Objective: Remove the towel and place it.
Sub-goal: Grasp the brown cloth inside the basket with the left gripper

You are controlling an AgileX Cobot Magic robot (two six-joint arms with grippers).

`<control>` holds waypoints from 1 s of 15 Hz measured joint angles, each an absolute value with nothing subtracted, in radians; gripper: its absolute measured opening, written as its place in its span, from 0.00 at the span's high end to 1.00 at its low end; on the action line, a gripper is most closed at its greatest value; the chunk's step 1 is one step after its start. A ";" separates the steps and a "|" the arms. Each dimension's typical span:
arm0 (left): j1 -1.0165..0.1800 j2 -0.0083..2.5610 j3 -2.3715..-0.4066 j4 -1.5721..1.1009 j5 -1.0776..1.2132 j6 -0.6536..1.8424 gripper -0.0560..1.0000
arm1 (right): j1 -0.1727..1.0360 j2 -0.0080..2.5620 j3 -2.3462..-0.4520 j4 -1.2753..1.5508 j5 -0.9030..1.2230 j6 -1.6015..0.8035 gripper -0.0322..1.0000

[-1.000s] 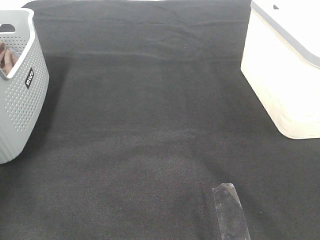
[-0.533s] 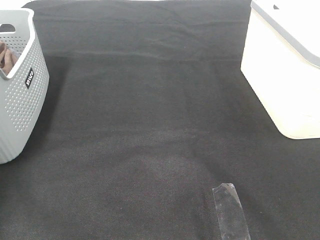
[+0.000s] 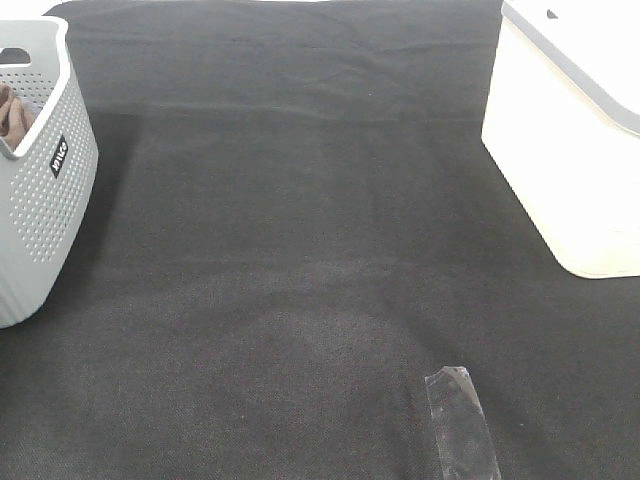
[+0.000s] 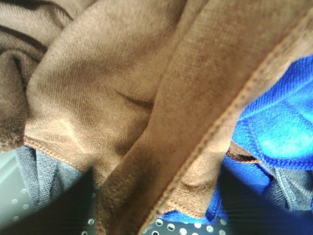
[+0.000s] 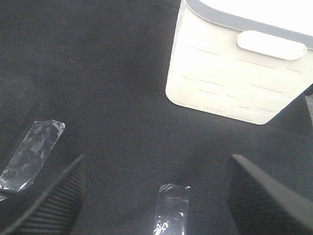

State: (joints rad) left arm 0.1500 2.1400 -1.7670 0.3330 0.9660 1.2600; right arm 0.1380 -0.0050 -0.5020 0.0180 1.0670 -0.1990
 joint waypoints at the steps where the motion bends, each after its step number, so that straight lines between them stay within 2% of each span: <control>1: 0.150 2.140 -1.767 0.333 0.968 1.253 0.81 | 0.138 -0.005 -0.502 0.018 1.067 -0.199 0.24; 2: 0.150 2.140 -1.767 0.333 0.969 1.233 0.91 | 0.138 -0.005 -0.502 0.018 1.067 -0.199 0.24; 4: 0.150 2.140 -1.767 0.334 0.968 1.194 0.95 | 0.138 -0.005 -0.502 0.018 1.067 -0.199 0.24; 10: 0.150 2.128 -1.773 0.344 0.966 1.137 0.95 | 0.138 -0.005 -0.502 0.018 1.067 -0.199 0.24; 15: 0.073 1.999 -1.797 0.354 0.955 0.899 0.95 | 0.138 -0.005 -0.502 0.018 1.067 -0.199 0.24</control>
